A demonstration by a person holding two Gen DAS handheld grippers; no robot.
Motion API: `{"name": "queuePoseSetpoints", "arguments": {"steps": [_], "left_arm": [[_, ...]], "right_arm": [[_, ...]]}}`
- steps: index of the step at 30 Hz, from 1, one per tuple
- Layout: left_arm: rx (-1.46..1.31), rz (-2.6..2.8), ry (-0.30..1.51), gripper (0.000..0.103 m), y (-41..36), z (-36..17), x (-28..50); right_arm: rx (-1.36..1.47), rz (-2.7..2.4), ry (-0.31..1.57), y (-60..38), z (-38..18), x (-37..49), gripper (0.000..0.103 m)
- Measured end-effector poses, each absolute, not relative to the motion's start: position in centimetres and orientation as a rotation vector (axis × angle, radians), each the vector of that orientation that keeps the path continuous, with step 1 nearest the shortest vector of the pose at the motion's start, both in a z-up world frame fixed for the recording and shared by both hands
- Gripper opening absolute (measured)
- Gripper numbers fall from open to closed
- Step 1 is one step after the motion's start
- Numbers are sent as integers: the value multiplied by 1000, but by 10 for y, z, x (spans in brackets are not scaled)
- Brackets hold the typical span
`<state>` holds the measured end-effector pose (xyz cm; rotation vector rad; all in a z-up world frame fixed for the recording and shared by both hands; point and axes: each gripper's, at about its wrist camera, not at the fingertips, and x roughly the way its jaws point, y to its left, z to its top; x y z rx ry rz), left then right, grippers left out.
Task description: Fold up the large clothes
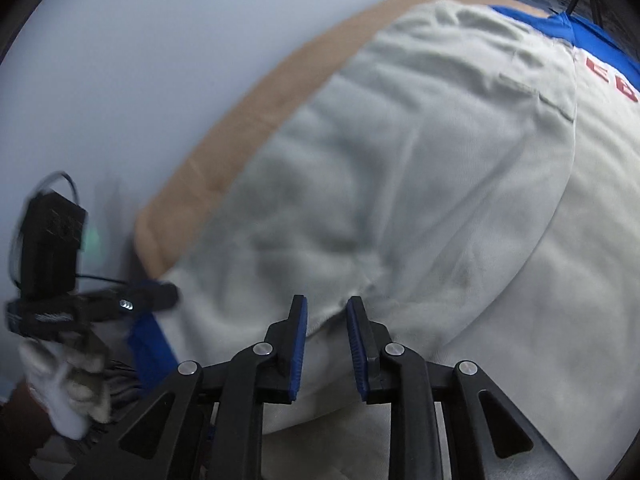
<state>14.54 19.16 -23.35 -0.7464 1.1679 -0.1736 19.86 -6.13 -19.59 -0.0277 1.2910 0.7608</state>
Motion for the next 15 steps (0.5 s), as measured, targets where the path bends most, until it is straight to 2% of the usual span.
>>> {"name": "queuePoseSetpoints", "arguments": {"steps": [3,5,6,7,10,12,13,15], "left_arm": [[-813,-212,1175,57,189,-236,148],[-773,-207,1171,42,183,-232,149],[-745,-209,1168,26,180,-229,149],[-724,-217,1160,23,177,-225,148],[-684,-243,1109,17,170,-209,142],[-659,-257,1088,16,165,-201,141],[-645,-265,1079,16,161,-197,141],[-626,-276,1068,15,155,-192,141]], "right_arm": [[12,759,1308,-61,-196,199,27],[20,768,1318,-59,-198,209,35],[15,763,1323,-58,-197,210,35],[15,756,1332,-58,-194,210,36],[56,740,1328,-57,-183,231,40],[60,729,1301,-53,-172,241,56],[52,721,1289,-49,-165,246,68],[48,720,1274,-41,-156,256,70]]}}
